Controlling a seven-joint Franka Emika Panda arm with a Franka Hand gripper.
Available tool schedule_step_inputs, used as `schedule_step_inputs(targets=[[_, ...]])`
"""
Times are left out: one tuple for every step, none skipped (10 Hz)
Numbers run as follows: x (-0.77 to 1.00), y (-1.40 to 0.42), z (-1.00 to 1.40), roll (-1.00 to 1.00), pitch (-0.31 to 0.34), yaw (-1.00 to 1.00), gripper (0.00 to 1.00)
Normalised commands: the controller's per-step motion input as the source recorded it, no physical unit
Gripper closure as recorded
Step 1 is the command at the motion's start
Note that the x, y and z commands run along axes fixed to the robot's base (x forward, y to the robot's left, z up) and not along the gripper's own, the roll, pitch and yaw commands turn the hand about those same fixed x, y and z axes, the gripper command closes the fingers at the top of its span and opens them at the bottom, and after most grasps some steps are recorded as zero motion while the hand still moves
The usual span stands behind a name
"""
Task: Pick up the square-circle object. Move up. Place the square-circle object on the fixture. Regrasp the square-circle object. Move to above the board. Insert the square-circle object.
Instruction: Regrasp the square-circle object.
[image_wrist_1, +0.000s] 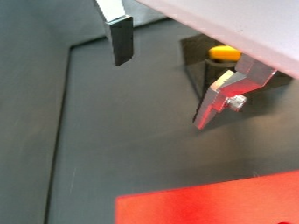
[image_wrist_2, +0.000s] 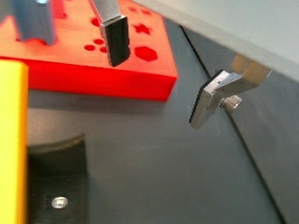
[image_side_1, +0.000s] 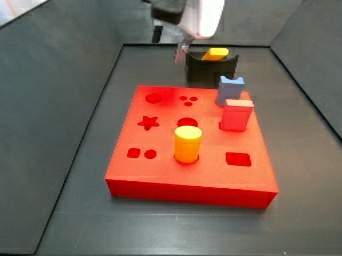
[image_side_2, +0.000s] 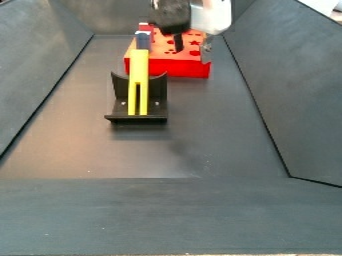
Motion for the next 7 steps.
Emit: schedule_step_inputs(targets=[[-0.05, -0.01, 0.01, 0.79, -0.371, -1.00, 0.00], [-0.05, -0.01, 0.00, 0.79, -0.365, -1.00, 0.00], [-0.05, -0.01, 0.01, 0.79, -0.359, -1.00, 0.00], [-0.05, -0.01, 0.00, 0.79, -0.335, -1.00, 0.00], [-0.05, -0.01, 0.00, 0.79, -0.302, -1.00, 0.00], [-0.05, -0.01, 0.00, 0.79, -0.254, -1.00, 0.00], [-0.05, -0.01, -0.01, 0.74, -0.154, -0.93, 0.00]])
